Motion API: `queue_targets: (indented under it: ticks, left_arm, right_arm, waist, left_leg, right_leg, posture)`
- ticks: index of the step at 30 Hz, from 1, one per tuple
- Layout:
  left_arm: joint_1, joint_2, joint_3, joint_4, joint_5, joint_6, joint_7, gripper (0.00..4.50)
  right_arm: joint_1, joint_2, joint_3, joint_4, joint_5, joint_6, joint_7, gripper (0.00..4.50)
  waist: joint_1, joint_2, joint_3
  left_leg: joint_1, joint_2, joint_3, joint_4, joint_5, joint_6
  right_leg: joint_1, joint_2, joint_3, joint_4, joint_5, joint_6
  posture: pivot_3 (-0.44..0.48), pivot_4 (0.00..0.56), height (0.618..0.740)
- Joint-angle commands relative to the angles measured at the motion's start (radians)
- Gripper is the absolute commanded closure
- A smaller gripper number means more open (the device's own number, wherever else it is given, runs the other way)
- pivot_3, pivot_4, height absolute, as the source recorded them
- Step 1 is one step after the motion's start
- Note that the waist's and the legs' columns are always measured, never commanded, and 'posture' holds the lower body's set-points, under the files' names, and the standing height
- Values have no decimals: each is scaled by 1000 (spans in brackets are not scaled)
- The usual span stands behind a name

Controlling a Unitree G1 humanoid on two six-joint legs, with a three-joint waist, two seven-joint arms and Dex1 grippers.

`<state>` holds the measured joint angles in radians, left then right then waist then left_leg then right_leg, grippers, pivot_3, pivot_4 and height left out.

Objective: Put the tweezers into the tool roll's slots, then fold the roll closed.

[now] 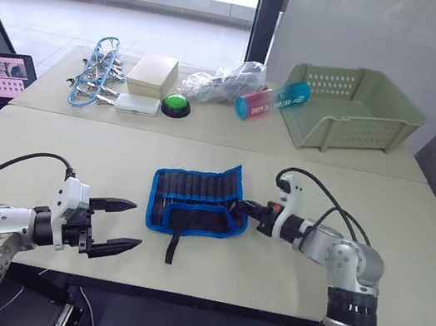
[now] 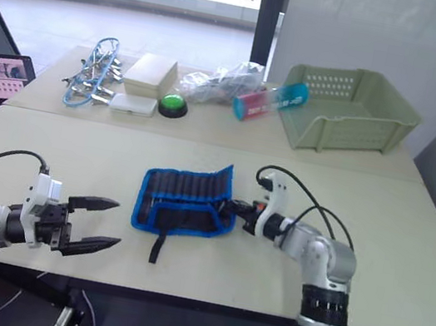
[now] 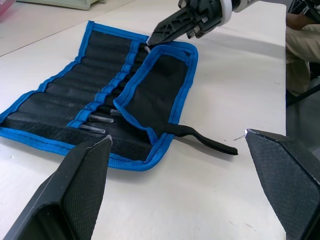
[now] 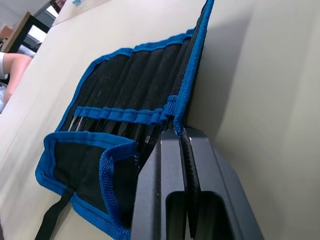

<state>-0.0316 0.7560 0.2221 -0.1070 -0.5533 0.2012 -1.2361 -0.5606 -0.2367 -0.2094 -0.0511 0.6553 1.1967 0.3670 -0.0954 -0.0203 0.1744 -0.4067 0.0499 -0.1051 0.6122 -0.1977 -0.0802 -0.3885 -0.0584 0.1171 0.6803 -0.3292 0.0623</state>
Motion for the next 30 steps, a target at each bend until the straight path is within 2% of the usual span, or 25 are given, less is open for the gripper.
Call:
queue_targets:
  ticks: [1,4,8,13,20,30]
  left_arm:
    - [-5,11,8,-20,-15,4,-9,0]
    - [-8,10,3,-12,-13,2,-15,0]
    - [-24,8,-7,3,-8,1,-22,0]
    - [-29,8,-12,5,-7,1,-26,0]
    - [-16,12,-6,-12,-11,8,-24,0]
    - [-4,13,-2,-25,-13,18,-24,0]
  right_arm:
    - [17,36,-149,-203,108,235,-109,4477]
    - [4,84,-212,-308,126,378,-165,4477]
    - [-26,127,-207,-399,159,418,-245,4477]
    - [-77,60,-42,-511,89,414,-279,4477]
    - [-88,-99,236,-613,-30,329,-297,4477]
    - [-51,-206,279,-568,-161,209,-273,4477]
  waist:
    - [1,0,0]
    - [0,0,0]
    - [-2,0,0]
    - [-1,1,0]
    - [-1,1,0]
    - [2,0,0]
  left_leg:
    - [0,0,0,0,0,0]
    - [0,0,0,0,0,0]
    - [0,0,0,0,0,0]
    - [0,0,0,0,0,0]
    - [-1,0,0,0,0,0]
    - [-1,0,0,0,0,1]
  right_leg:
    - [0,0,0,0,0,0]
    - [0,0,0,0,0,0]
    - [0,0,0,0,0,0]
    - [0,0,0,0,0,0]
    - [-1,0,0,-1,0,0]
    - [0,0,0,-2,0,0]
  posture:
    - [0,150,740]
    - [0,150,740]
    - [0,150,740]
    - [0,150,740]
    - [0,150,740]
    - [0,150,740]
